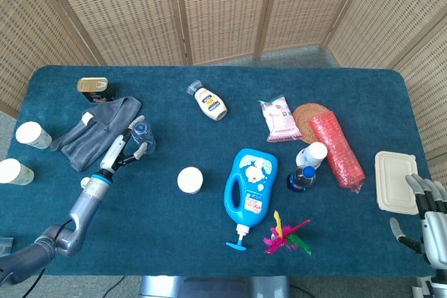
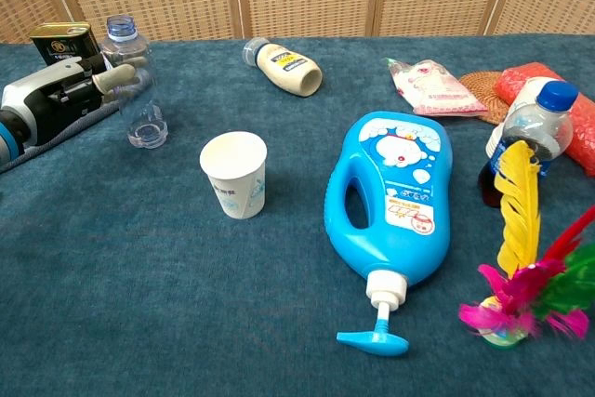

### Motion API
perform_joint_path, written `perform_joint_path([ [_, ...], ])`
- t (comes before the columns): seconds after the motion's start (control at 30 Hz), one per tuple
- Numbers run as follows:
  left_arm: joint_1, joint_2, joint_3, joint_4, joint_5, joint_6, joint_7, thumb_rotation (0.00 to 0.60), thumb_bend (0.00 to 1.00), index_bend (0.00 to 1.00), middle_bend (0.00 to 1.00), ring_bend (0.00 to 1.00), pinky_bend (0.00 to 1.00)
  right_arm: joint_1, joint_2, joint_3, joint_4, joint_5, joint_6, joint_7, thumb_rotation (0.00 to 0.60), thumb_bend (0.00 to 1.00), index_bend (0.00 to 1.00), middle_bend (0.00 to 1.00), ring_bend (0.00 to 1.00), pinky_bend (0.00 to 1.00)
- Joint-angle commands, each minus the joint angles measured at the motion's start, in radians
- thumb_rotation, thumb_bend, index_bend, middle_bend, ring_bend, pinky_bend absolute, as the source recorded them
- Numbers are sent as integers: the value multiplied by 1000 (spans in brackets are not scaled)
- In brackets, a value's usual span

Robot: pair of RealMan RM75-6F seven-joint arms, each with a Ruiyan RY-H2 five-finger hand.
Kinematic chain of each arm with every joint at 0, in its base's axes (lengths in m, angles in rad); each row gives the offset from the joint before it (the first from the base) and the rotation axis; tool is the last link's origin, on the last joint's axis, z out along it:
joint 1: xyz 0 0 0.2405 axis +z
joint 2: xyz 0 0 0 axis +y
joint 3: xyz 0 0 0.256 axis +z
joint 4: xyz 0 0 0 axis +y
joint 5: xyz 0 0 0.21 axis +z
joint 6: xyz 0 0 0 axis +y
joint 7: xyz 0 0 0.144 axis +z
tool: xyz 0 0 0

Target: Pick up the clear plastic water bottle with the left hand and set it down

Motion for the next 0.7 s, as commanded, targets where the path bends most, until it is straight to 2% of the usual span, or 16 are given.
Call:
perform_joint_path([
  [0.03,-5,-22,6,34,1,7,-6,367,481,0,0,0,79,-3,2,1,0,-6,8,13,600,387,0,41,0,0],
  [0.3,-11,-65,8,97,-5,20,-3,427,486,0,0,0,146,-6,9,-1,2,-6,6,26,600,387,0,46,0,0],
  [0.43,-22,-74,8,115,-6,11,-15,430,489,0,0,6,158,-5,9,1,3,-6,7,30,600,386,0,47,0,0],
  [0.53,-26,-84,10,133,-7,7,-25,470,519,27,79,127,205,-5,7,3,6,-10,10,34,600,387,0,48,0,0],
  [0.7,-24,-99,13,159,-11,9,-38,585,618,252,311,361,371,-6,5,6,12,-17,20,44,600,388,0,50,0,0],
])
